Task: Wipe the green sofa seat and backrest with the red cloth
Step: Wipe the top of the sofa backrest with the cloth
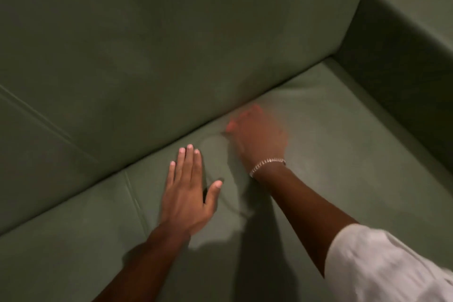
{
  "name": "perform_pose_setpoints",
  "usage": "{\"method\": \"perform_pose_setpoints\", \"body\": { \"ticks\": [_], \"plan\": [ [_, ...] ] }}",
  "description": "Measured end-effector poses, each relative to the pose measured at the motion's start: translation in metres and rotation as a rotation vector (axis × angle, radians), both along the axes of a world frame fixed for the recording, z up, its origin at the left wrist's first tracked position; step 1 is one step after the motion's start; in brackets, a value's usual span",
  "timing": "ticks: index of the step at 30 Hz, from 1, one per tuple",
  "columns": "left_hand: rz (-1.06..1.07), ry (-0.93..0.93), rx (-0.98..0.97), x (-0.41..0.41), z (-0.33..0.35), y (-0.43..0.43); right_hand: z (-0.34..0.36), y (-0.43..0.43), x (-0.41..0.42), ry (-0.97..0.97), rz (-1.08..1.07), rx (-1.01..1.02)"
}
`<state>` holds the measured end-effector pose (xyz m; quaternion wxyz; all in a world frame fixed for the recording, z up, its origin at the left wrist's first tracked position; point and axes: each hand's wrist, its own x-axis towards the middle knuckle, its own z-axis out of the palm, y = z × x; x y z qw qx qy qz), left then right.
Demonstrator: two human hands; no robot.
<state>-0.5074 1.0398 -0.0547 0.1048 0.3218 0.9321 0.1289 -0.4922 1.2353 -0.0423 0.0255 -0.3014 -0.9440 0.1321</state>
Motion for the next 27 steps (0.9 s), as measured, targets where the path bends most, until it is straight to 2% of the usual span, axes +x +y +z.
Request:
{"method": "perform_pose_setpoints", "body": {
  "ticks": [2,5,6,8,11,13,14,16,18,19,20,22,23,24,25,27],
  "plan": [
    [0.020,-0.049,0.083,-0.012,0.028,-0.010,0.020,-0.006,-0.005,0.117,-0.226,-0.287],
    [-0.064,0.086,0.212,-0.045,0.088,-0.019,0.067,-0.031,-0.039,0.567,-0.738,-1.107],
    [-0.103,0.167,0.247,-0.060,0.111,-0.021,0.081,-0.043,-0.053,0.700,-0.828,-1.262],
    [-0.161,0.314,0.251,-0.094,0.158,-0.024,0.107,-0.062,-0.078,0.905,-0.934,-1.381],
    [-0.203,0.533,0.135,-0.151,0.229,-0.030,0.145,-0.069,-0.112,1.087,-1.020,-1.308],
    [-0.202,0.666,0.035,-0.183,0.266,-0.030,0.170,-0.063,-0.136,1.129,-0.975,-1.189],
    [-0.190,0.706,-0.012,-0.196,0.281,-0.027,0.185,-0.059,-0.146,1.153,-0.921,-1.058],
    [-0.145,0.725,-0.074,-0.213,0.299,-0.018,0.207,-0.054,-0.163,1.153,-0.753,-0.665],
    [-0.080,0.703,-0.070,-0.217,0.303,-0.009,0.203,-0.048,-0.170,1.055,-0.594,-0.371],
    [-0.054,0.691,-0.059,-0.216,0.302,-0.007,0.194,-0.042,-0.168,1.012,-0.583,-0.352],
    [-0.038,0.686,-0.050,-0.215,0.300,-0.006,0.186,-0.036,-0.162,1.005,-0.646,-0.432],
    [-0.032,0.687,-0.050,-0.214,0.297,-0.006,0.172,-0.020,-0.158,1.000,-0.907,-0.749],
    [-0.035,0.688,-0.057,-0.215,0.296,-0.006,0.174,-0.017,-0.161,0.989,-0.976,-0.792],
    [-0.037,0.692,-0.061,-0.216,0.296,-0.006,0.184,-0.019,-0.165,1.017,-0.924,-0.708],
    [-0.035,0.697,-0.058,-0.217,0.295,-0.006,0.197,-0.025,-0.170,1.068,-0.756,-0.541],
    [-0.037,0.699,-0.052,-0.217,0.296,-0.005,0.205,-0.039,-0.180,1.051,-0.361,-0.171]
  ]
}}
